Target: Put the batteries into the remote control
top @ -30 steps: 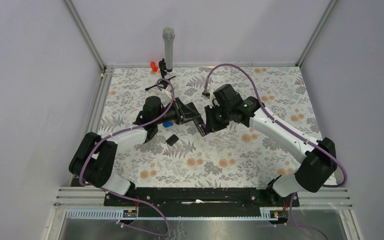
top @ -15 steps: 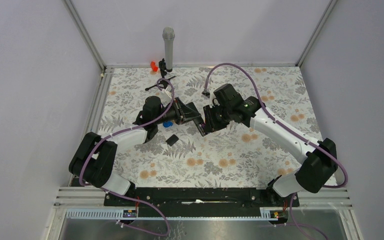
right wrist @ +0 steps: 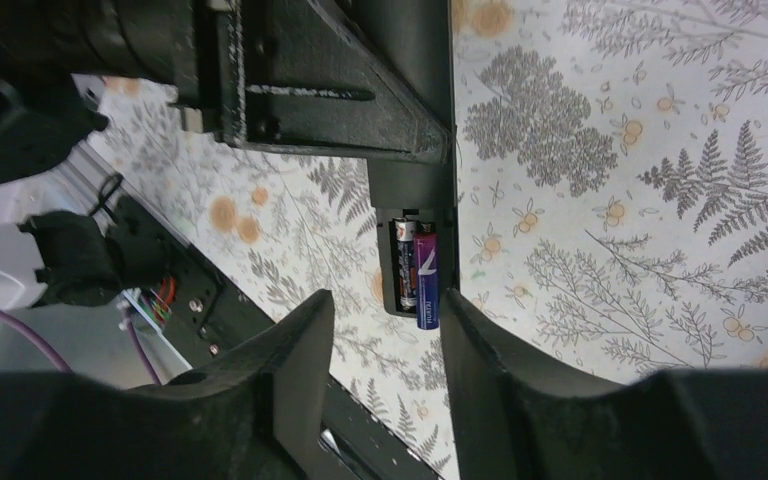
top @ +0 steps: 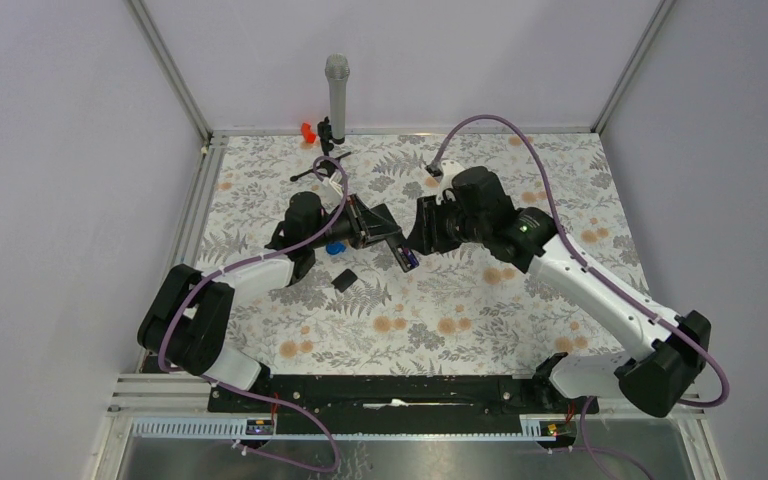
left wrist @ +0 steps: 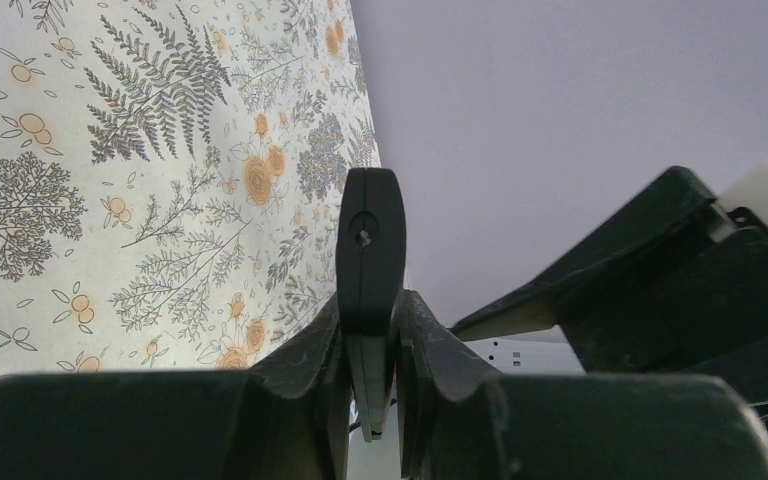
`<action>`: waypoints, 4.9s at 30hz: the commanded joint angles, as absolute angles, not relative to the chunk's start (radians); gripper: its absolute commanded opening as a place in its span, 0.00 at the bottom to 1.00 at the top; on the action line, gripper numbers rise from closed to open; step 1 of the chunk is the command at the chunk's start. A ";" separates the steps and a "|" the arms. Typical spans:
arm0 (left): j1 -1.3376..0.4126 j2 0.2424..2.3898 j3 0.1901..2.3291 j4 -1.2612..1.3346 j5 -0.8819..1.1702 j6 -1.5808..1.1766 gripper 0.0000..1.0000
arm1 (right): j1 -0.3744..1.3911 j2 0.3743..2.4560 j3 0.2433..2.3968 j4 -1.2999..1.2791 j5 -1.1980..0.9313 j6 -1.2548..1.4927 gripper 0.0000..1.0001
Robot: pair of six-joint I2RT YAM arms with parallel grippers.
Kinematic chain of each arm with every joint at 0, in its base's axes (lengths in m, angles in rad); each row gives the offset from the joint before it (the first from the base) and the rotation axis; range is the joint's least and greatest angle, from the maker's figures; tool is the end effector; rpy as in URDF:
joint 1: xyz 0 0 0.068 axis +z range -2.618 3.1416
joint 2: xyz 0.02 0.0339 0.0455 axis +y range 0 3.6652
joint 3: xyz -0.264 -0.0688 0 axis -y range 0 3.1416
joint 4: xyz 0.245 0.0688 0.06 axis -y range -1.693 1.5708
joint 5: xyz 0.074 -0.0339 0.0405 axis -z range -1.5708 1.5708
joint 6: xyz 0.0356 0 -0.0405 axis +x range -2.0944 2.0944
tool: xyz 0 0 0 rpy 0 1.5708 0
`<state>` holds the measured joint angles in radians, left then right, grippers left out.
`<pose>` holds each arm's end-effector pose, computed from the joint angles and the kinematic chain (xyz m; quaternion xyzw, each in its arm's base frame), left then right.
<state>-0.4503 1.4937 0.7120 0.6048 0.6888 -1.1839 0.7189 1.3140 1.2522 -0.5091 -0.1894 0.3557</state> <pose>0.2744 -0.1578 0.2288 -0.0565 0.7515 -0.6177 0.2247 0.2160 0.1979 0.3547 -0.2024 0.8511 0.3155 0.3675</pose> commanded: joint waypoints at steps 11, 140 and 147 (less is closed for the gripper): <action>-0.440 1.442 0.732 0.718 0.730 -1.221 0.00 | 0.727 1.358 1.227 -0.404 -0.207 0.394 0.23; -0.360 1.214 0.772 0.667 0.712 -1.350 0.00 | 0.724 1.100 0.830 0.354 -0.124 1.029 0.75; -0.344 1.190 0.813 0.481 0.793 -1.111 0.00 | 0.709 1.037 0.777 0.426 -0.198 0.874 0.84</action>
